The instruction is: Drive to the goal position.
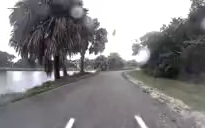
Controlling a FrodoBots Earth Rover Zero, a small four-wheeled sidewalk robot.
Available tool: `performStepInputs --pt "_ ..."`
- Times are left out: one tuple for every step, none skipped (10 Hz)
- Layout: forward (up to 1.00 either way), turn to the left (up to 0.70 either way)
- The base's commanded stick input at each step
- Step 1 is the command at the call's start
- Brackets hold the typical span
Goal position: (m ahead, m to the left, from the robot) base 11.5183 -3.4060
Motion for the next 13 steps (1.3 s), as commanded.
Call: performStepInputs --pt "0.85 0.0" --pt "0.85 0.0" --pt "0.85 0.0" --pt "0.85 0.0" --pt "0.85 0.0" --pt "0.85 0.0" --pt "0.85 0.0" --pt "0.85 0.0" --pt "0.85 -0.05" --pt "0.85 -0.29" --pt "0.85 -0.2" --pt "0.85 0.0" --pt "0.85 0.0"
